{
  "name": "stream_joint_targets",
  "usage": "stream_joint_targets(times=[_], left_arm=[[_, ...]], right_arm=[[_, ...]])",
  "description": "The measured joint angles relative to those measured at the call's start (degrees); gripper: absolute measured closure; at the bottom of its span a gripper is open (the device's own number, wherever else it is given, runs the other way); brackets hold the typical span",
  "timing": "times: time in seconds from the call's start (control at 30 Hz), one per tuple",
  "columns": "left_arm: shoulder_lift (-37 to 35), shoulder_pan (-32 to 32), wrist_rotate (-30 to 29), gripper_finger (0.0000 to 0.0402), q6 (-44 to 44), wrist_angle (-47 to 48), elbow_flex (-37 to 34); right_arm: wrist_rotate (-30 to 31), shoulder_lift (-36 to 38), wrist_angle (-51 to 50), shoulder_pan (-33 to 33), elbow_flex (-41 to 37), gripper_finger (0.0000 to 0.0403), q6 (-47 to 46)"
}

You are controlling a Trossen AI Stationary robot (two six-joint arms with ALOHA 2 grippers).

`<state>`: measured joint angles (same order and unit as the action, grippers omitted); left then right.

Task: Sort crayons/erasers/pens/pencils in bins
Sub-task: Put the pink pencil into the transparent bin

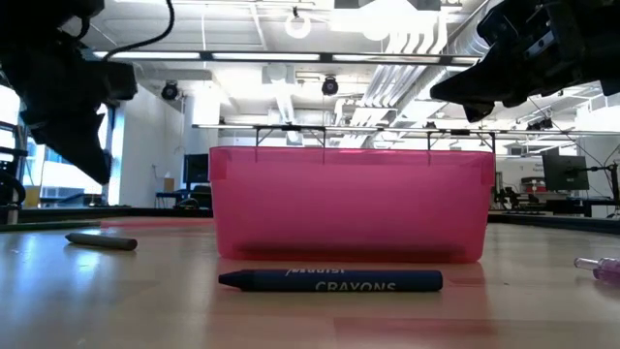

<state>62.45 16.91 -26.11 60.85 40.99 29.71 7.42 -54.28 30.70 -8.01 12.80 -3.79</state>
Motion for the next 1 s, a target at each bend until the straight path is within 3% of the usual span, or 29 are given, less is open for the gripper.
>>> stream_joint_targets(times=[0.3, 0.5, 0.77, 1.0], left_arm=[[9.2, 0.0, 5.3, 0.0396, -0.3, -5.3, 0.0], [11.1, 0.0, 10.1, 0.0347, -4.1, -13.8, 0.0], [14.3, -1.3, 6.2, 0.0275, -3.8, -16.4, 0.0], [19.2, -1.5, 5.7, 0.027, -5.3, -19.5, 0.2]], right_arm=[[0.0, 0.0, -0.2, 0.0, 0.0, 0.0402, 0.0], [0.0, 0.0, -0.4, 0.0, 0.0, 0.0402, 0.0], [-0.1, 0.0, -0.4, 0.0, 0.0, 0.0402, 0.0], [-0.1, 0.0, -0.5, 0.0, 0.0, 0.0402, 0.0]])
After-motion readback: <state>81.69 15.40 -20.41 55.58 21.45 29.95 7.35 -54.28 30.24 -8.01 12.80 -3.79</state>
